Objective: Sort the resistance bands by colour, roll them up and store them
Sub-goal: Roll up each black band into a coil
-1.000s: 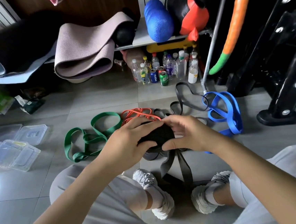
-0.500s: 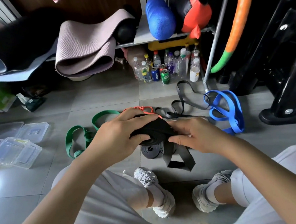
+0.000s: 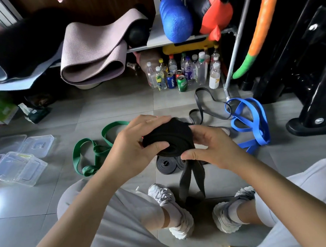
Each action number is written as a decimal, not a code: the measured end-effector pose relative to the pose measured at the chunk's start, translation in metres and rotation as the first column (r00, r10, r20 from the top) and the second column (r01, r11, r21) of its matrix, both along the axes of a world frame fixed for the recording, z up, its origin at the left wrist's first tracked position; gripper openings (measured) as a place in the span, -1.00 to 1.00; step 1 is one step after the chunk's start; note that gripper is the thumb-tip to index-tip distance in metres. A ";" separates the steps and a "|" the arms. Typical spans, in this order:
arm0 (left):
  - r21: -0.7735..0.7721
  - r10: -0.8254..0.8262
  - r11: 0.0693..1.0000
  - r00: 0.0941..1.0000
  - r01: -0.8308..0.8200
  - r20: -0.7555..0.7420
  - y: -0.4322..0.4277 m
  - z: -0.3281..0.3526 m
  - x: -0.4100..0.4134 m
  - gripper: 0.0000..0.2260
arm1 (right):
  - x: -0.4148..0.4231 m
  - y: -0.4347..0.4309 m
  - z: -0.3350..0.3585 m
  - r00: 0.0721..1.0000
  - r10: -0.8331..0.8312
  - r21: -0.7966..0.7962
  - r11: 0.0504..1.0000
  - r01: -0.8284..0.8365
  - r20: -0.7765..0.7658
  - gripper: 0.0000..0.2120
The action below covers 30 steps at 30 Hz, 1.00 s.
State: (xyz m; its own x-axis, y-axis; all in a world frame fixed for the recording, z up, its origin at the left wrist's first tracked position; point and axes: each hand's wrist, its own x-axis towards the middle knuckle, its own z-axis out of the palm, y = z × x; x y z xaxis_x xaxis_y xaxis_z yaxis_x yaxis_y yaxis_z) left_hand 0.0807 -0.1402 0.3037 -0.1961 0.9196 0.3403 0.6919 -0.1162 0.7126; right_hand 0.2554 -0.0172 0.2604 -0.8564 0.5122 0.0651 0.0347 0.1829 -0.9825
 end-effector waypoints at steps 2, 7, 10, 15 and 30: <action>0.063 0.034 0.997 0.978 -0.048 0.207 0.000 -0.007 0.006 -0.59 | 0.000 -0.003 0.000 0.997 -0.042 -0.056 0.998 0.039 -0.061 -0.50; 0.095 0.014 0.994 0.900 -0.062 0.435 0.000 -0.025 0.022 -0.57 | 0.002 -0.003 0.003 0.988 -0.093 -0.147 0.986 0.074 -0.125 -0.59; -0.032 0.029 0.999 0.999 -0.029 0.013 -0.003 -0.018 0.013 -0.57 | 0.005 0.003 0.002 0.998 -0.039 -0.085 0.996 0.036 -0.039 -0.56; -0.112 -0.137 0.990 0.704 0.082 -0.697 0.002 -0.006 0.017 -0.36 | 0.001 0.005 0.006 0.993 0.006 0.150 0.988 -0.024 0.117 -0.68; 0.114 -0.054 0.993 0.906 0.007 0.420 0.014 -0.022 0.042 -0.49 | 0.027 0.012 0.017 0.994 -0.056 -0.059 0.997 0.050 -0.095 -0.58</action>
